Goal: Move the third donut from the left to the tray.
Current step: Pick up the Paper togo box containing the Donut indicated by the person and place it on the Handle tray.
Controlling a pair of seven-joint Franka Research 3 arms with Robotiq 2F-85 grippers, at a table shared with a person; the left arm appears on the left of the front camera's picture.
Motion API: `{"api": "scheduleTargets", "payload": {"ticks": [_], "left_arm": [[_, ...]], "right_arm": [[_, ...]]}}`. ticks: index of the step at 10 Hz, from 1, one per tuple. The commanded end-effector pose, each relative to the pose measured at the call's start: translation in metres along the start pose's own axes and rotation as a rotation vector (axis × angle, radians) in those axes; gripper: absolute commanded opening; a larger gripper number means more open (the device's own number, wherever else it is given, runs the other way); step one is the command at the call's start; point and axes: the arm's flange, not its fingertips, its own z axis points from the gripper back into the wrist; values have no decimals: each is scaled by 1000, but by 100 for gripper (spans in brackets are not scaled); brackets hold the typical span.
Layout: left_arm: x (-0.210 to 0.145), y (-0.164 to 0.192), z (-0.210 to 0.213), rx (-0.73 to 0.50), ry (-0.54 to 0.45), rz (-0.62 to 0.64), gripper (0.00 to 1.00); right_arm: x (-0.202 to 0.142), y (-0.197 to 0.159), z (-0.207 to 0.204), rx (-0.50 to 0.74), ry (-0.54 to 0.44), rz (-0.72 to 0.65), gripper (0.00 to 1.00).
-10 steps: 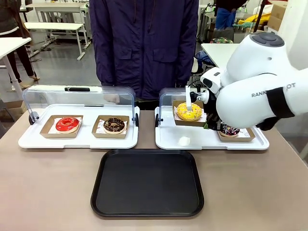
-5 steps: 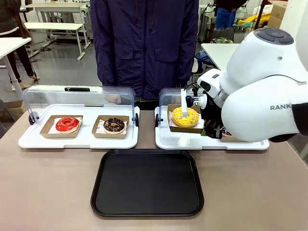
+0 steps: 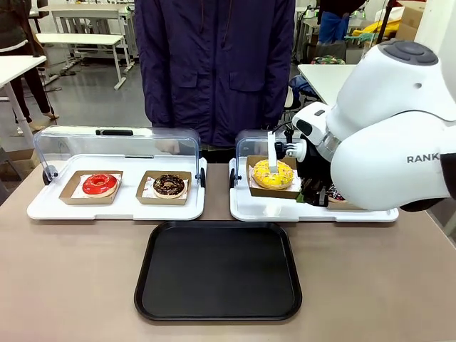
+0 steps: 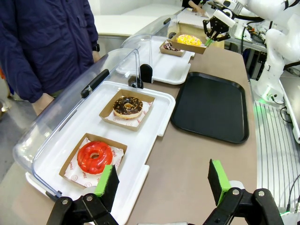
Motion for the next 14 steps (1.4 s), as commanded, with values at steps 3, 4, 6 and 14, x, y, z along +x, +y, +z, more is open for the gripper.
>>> {"api": "scheduleTargets", "payload": {"ticks": [3, 4, 6, 14], "left_arm": [[1, -1, 1, -6, -5, 0, 100], [1, -1, 1, -6, -5, 0, 100], [1, -1, 1, -6, -5, 0, 100], [1, -1, 1, -6, -5, 0, 100]], "right_arm": [[40, 36, -1, -38, 44, -49, 2], [55, 51, -6, -40, 57, -58, 2], [74, 73, -11, -26, 78, -58, 2], [107, 138, -62, 30, 55, 3, 2]]}}
